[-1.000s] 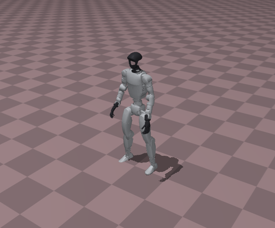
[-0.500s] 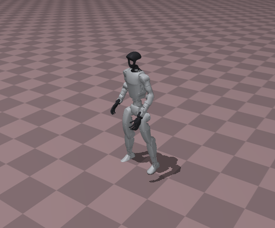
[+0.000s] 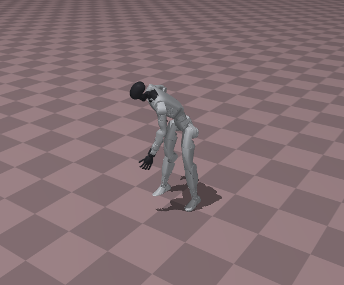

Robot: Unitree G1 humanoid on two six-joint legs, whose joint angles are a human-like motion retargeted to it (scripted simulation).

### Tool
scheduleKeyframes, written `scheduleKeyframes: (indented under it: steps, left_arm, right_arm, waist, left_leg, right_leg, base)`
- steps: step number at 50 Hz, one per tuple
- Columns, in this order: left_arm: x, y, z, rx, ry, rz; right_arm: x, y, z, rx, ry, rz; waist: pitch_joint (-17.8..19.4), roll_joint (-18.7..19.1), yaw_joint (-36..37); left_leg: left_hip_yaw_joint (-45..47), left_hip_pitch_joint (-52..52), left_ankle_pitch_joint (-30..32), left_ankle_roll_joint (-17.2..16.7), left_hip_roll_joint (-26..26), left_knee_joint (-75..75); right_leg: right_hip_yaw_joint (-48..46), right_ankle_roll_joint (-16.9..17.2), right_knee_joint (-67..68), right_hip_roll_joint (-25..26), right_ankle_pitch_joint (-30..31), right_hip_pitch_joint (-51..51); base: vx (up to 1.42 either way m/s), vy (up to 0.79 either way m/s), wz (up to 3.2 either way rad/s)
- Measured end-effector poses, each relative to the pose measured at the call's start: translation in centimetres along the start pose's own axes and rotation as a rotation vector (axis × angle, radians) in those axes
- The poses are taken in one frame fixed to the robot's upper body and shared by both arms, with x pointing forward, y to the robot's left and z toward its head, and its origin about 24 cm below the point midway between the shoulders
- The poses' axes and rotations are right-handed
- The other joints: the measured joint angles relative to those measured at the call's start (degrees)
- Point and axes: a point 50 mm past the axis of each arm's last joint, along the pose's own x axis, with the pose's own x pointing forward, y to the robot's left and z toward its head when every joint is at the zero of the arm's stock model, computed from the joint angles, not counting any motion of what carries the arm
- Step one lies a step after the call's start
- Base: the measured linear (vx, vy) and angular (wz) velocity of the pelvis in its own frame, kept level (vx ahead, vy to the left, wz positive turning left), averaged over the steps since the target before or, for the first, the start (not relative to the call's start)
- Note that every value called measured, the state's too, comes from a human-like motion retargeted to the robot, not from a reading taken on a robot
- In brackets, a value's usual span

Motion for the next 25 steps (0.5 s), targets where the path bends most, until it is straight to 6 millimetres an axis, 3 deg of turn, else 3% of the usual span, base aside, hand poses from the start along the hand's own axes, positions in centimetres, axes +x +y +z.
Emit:
scheduleKeyframes:
  steps: [2,4,7,10,15,17,20,23,25]
  left_arm:
    - [1.0,1.3,1.3,0.162,-0.025,0.000]
    - [2.1,2.0,5.5,0.191,-0.106,0.072]
    - [2.6,3.0,10.3,0.304,-0.230,0.113]
    - [2.5,3.3,14.5,0.477,-0.368,0.086]
    - [1.7,4.5,20.2,0.582,-0.519,0.174]
    - [1.4,4.7,21.7,0.605,-0.548,0.218]
    - [1.3,6.1,22.5,0.635,-0.557,0.286]
    - [1.3,6.9,22.3,0.585,-0.570,0.316]
    - [1.3,6.4,21.3,0.508,-0.579,0.297]
  right_arm:
    - [-0.8,0.2,-0.3,-0.070,-0.026,0.065]
    - [-0.8,-0.5,0.2,-0.125,-0.046,0.055]
    - [-1.6,-1.6,0.3,-0.166,-0.072,0.065]
    - [-2.5,-2.8,0.9,-0.098,-0.111,0.078]
    - [-3.1,-5.1,2.8,0.005,-0.204,-0.076]
    - [-3.9,-6.8,3.7,0.032,-0.260,-0.154]
    - [-4.6,-7.4,5.3,0.022,-0.347,-0.185]
    - [-5.1,-7.5,6.8,-0.001,-0.435,-0.216]
    - [-5.3,-7.7,7.5,-0.014,-0.479,-0.246]
  waist:
    - [0.00,1.32,-2.80]
    - [0.00,1.05,-5.48]
    - [0.00,3.24,-8.90]
    - [0.00,5.58,-9.50]
    - [0.00,7.89,-9.02]
    - [0.00,8.04,-8.45]
    - [0.00,5.84,-9.25]
    - [0.00,4.90,-9.79]
    - [0.00,5.56,-9.44]
  left_leg:
    - [-1.48,-10.25,-5.15,-0.19,4.86,11.04]
    - [-2.18,-17.46,-0.52,-0.37,1.74,8.17]
    - [-3.31,-29.39,0.59,-0.40,1.79,11.46]
    - [-4.50,-44.18,-0.93,-2.33,6.98,24.14]
    - [-5.97,-59.65,-0.67,-1.36,9.67,30.60]
    - [-5.76,-61.37,-0.78,-2.19,10.62,31.37]
    - [-3.98,-61.41,-0.72,-2.12,10.92,31.37]
    - [-3.46,-61.41,-0.47,-2.48,10.60,30.81]
    - [-4.04,-61.41,-0.11,-2.87,10.07,30.21]
  right_leg:
    - [-2.64,0.00,3.31,2.95,-1.43,-6.31]
    - [-1.40,0.00,-0.34,0.21,3.00,-12.59]
    - [-2.04,0.00,-0.49,-0.31,4.86,-22.19]
    - [-3.76,0.00,2.80,2.72,3.79,-32.12]
    - [-3.64,0.00,2.05,4.53,6.40,-43.92]
    - [-3.75,0.00,2.00,5.57,6.95,-45.67]
    - [-2.20,0.00,1.80,5.58,7.51,-46.80]
    - [-2.02,0.00,1.72,5.28,7.74,-47.24]
    - [-2.77,0.00,1.87,5.02,7.66,-47.12]
  base:
    - [-0.21,-0.06,0.36]
    - [-0.27,0.10,0.72]
    - [-0.18,0.07,0.60]
    - [-0.10,-0.07,-0.20]
    - [-0.07,0.01,-0.37]
    - [-0.01,-0.09,-0.25]
    - [0.00,-0.01,-0.06]
    - [-0.01,0.00,0.07]
    - [-0.04,0.02,0.31]
